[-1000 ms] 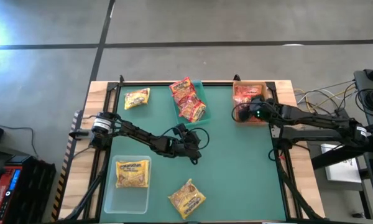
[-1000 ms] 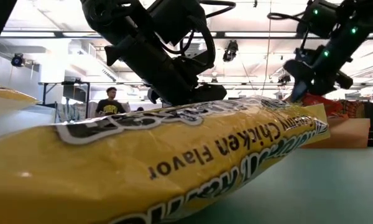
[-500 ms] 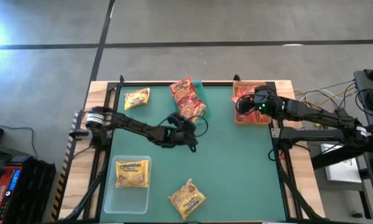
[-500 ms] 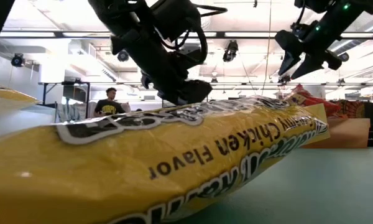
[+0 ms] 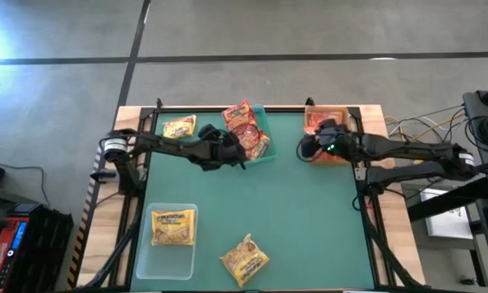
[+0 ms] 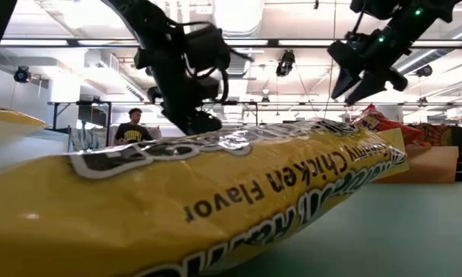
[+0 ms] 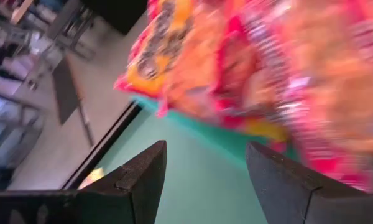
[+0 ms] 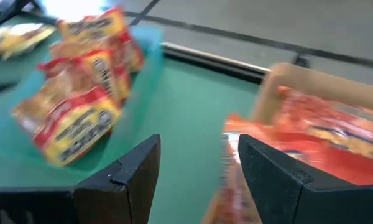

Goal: Sort Maruchan noodles
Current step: Put the top yellow noddle pack into the transparent bin

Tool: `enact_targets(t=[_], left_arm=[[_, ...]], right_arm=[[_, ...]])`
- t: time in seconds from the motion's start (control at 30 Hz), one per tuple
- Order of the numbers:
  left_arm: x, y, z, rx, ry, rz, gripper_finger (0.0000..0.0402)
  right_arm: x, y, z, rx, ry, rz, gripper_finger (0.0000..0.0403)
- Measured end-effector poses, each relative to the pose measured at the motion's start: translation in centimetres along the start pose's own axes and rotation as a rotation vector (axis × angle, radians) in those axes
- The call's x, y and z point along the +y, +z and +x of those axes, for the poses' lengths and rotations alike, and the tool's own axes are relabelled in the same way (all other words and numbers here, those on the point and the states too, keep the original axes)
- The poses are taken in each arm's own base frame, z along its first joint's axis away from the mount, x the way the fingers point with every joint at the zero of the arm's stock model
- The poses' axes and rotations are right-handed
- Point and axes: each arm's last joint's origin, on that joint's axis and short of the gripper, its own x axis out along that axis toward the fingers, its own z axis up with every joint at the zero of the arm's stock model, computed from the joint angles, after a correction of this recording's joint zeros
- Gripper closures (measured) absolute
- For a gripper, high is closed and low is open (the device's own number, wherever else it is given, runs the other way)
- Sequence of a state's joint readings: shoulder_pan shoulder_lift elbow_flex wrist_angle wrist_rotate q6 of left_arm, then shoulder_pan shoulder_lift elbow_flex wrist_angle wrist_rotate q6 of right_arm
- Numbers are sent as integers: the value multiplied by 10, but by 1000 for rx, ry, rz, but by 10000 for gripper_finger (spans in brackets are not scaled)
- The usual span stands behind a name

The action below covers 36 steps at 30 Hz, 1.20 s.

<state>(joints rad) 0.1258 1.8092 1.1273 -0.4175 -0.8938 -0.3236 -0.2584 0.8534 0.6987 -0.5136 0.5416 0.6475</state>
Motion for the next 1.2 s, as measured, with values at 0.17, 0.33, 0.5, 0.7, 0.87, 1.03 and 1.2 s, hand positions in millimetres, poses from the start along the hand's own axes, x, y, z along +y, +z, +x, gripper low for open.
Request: enact_targets(t=[0.17,0.33,0.5,0.7,0.87,1.03,1.2], left_arm=[[24,-4,15,102,66,27,198],[47,-7,13,180,103,82,198],[71,-24,4,251,120,188,198],[109,-57,6,344,77,80,198],[126,-76,16,407,73,-26,198],[127,-83,26,436,80,2,198],[124,-86,37,441,58,5,198]], right_arm=[[24,-8,5,-3,83,-73,197],[39,-19,9,16,124,-137,197],[49,-31,15,60,124,-168,197],[57,-40,24,80,113,-193,197],[64,-42,31,64,132,-205,197],[67,-43,34,59,141,-204,197],[67,-44,34,64,141,-185,197]])
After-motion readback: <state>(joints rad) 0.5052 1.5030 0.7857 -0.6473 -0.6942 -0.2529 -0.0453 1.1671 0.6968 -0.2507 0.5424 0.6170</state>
